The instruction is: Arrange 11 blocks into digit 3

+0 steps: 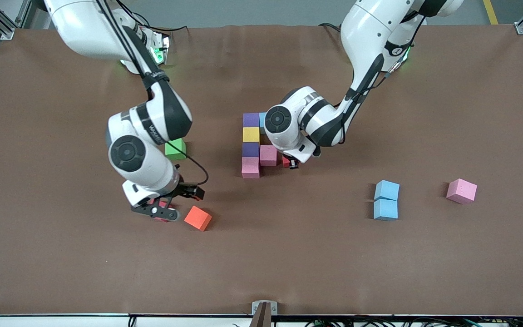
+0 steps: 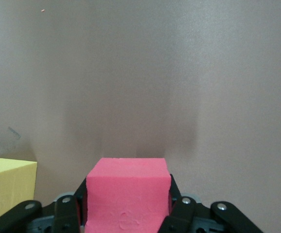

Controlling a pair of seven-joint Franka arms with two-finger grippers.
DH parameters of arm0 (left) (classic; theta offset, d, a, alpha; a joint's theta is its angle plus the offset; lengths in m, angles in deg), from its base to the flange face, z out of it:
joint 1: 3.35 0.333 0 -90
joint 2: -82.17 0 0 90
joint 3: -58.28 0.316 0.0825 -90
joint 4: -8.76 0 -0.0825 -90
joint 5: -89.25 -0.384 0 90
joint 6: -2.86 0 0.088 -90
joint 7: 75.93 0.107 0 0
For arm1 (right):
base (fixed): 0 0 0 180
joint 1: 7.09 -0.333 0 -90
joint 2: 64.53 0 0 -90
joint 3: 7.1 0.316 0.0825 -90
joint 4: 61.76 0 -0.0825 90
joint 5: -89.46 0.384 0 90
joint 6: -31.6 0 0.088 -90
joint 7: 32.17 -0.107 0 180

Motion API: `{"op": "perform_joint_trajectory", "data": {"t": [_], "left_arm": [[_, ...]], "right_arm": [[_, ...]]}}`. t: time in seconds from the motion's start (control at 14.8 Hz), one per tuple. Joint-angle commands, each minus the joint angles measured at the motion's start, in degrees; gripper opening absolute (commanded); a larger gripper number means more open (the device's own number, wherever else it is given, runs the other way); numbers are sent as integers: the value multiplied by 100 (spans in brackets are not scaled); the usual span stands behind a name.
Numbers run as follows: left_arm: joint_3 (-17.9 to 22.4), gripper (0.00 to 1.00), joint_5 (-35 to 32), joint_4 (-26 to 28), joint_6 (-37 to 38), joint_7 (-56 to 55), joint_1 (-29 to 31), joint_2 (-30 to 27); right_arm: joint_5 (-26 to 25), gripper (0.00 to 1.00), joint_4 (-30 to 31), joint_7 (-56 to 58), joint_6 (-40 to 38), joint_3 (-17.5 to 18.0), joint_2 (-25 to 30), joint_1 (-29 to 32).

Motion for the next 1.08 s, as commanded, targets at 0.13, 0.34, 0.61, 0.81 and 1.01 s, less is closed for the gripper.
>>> {"op": "perform_joint_trajectory", "data": {"t": [0.13, 0.34, 0.61, 0.81, 1.01], "left_arm": [[44, 11, -183, -153, 6, -101, -173, 158], [26, 11, -341, -153, -12, -101, -217, 238], [26, 11, -350, -153, -12, -101, -235, 229], [26, 11, -333, -153, -3, -101, -235, 220], [17, 12, -341, -249, -12, -83, -235, 229]], "right_arm": [[-252, 100, 194, 43, 121, 72, 108, 161], [-261, 100, 194, 43, 121, 72, 108, 178], [-252, 100, 238, -18, 25, 72, 117, 222], [-261, 100, 658, -36, 77, 72, 379, 213], [-261, 100, 1456, -36, 532, 72, 757, 240]]}}
